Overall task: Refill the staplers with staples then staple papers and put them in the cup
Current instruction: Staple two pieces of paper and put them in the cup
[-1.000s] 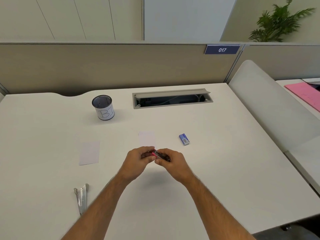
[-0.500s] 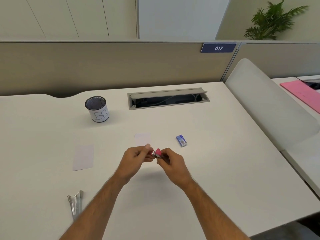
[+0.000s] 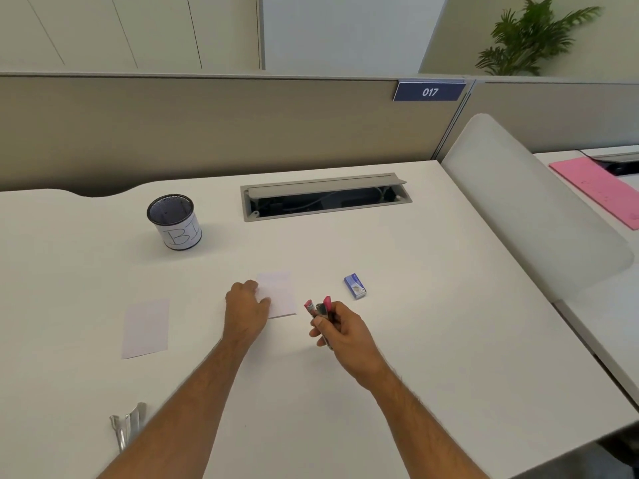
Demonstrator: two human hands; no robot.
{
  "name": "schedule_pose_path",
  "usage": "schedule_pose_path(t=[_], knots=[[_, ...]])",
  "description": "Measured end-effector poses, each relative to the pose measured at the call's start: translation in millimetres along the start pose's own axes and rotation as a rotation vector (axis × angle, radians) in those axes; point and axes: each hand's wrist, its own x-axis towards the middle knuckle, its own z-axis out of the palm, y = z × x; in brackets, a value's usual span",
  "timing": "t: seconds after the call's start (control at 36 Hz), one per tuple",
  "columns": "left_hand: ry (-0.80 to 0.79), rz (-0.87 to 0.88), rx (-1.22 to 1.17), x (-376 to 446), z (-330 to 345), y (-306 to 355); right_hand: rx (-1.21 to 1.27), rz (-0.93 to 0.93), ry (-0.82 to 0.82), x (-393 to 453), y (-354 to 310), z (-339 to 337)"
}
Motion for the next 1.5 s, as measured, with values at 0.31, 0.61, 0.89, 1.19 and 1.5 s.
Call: schedule_pose_path(t=[0.31,0.61,0.89,1.19,1.5], knots=[[-0.022,-0.011,0.277,40,7,17,0.013,0.033,-0.06,-3,3,1],[-0.078,-0.034,-0.16,34,2,15,-0.01,0.057,-0.041,-6,4,-8],[-0.227,0.024,-0.566,-22,-31,13,0.028,0.049,0.123,-5,6,-7],[-0.121,0.113,-0.668,-68,-51,17,-0.361,0.024,0.158,-5,9,10],[0.032,0.142,-0.61,-80,-56,12,-0.695,-0.12,0.112,-36,48,57]])
